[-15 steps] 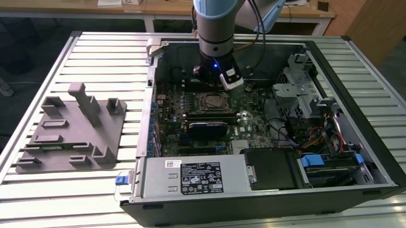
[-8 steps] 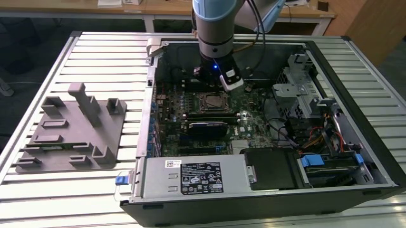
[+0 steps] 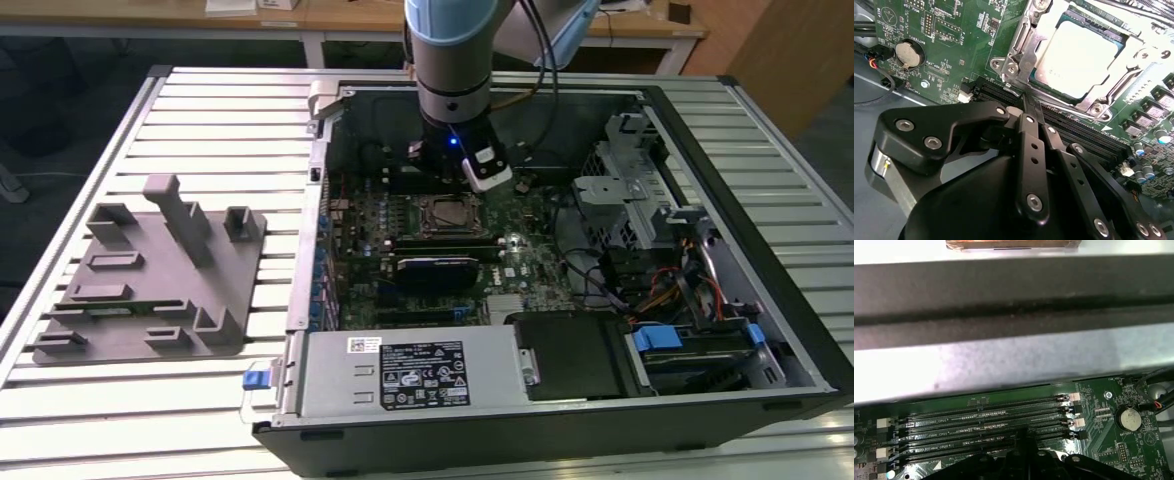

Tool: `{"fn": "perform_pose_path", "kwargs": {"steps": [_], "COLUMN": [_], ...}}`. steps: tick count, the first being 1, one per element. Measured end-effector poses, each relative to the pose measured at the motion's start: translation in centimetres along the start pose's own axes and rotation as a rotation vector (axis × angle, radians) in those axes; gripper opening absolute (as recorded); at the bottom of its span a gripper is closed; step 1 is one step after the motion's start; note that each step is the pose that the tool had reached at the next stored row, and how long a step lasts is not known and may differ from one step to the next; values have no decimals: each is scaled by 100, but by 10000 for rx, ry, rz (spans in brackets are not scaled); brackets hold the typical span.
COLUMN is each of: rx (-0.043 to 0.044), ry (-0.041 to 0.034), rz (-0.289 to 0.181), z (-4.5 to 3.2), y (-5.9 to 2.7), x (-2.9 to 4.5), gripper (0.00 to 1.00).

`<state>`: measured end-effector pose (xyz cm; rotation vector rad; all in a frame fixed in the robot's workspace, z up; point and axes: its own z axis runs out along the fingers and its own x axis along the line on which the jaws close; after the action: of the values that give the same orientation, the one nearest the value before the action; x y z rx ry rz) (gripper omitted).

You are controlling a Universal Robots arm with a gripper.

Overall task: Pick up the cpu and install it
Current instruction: 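Install the first cpu locking lever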

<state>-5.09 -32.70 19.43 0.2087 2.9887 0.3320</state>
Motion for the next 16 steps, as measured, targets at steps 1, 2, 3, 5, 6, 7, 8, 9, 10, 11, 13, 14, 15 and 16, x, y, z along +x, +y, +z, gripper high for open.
{"fn": "perform_pose_path", "kwargs": {"steps": [1, 2, 3, 5, 6, 7, 8, 9, 10, 11, 13, 14, 15, 16], "rx": [0, 1, 0, 3, 4, 5, 6, 6, 8, 15, 41, 57, 70, 81], "ry": [0, 0, -1, -1, -2, -4, -7, -12, -23, -42, -101, -133, -163, -189], "rz": [0, 0, 0, 2, 4, 8, 15, 29, 57, 117, 346, 472, 591, 682], "z": [0, -4, -13, -45, -61, -73, -78, -77, -77, -78, -77, -77, -76, -77], "y": [0, 1, 3, 11, 14, 17, 18, 19, 18, 18, 18, 18, 17, 17], "x": [0, 0, -2, -5, -7, -8, -9, -9, -8, -7, -8, -7, -6, 1], "gripper": [11, 11, 11, 11, 11, 11, 11, 11, 11, 11, 11, 11, 11, 11]}}
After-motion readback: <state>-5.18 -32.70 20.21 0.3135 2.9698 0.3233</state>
